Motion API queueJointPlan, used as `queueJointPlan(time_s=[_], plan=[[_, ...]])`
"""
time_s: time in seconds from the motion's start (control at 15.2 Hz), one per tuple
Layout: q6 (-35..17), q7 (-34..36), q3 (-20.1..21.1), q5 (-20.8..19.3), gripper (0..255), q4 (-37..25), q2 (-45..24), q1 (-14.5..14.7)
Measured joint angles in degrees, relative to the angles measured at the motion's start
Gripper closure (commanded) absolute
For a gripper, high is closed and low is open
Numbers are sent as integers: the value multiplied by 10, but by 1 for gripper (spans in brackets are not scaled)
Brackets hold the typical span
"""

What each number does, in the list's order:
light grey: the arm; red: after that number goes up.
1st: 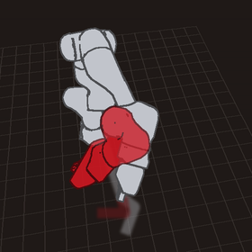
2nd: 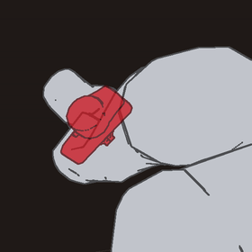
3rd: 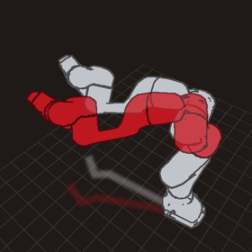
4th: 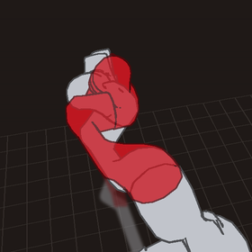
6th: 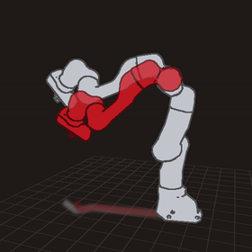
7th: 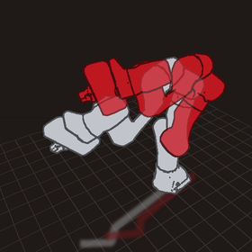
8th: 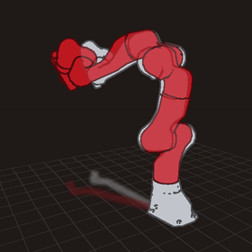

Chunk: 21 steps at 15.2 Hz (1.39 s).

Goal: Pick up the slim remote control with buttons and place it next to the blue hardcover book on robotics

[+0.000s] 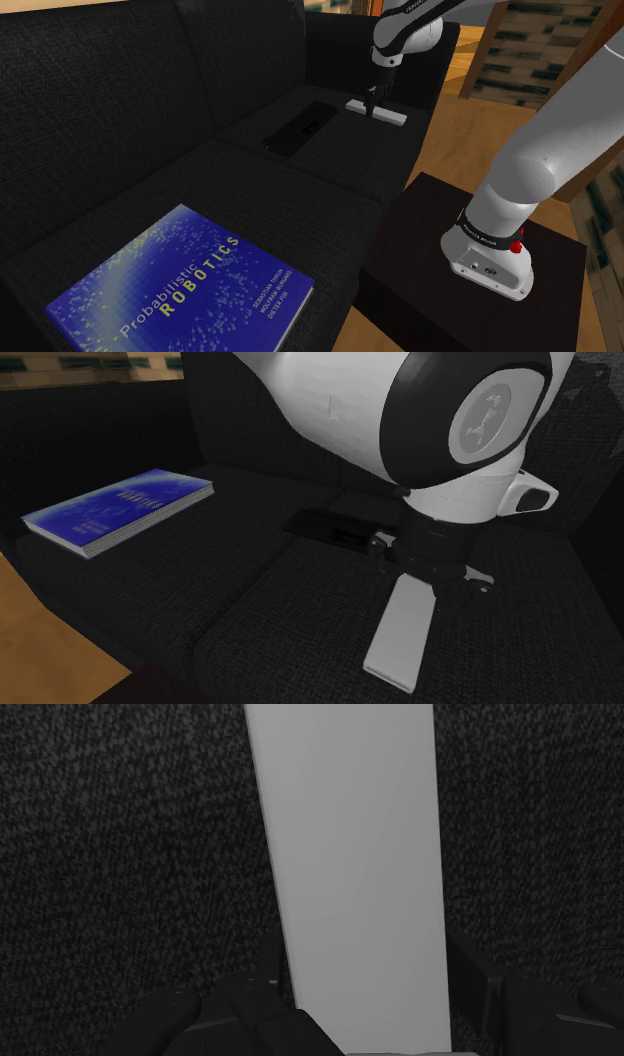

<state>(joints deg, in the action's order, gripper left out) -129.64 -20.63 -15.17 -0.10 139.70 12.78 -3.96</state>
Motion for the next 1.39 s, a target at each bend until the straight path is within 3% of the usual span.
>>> queueJointPlan(time_s=[0.73,1.39], plan=[[85,17,10,-9,255,-45,41,0],[84,156,109,11,255,9,97,53]])
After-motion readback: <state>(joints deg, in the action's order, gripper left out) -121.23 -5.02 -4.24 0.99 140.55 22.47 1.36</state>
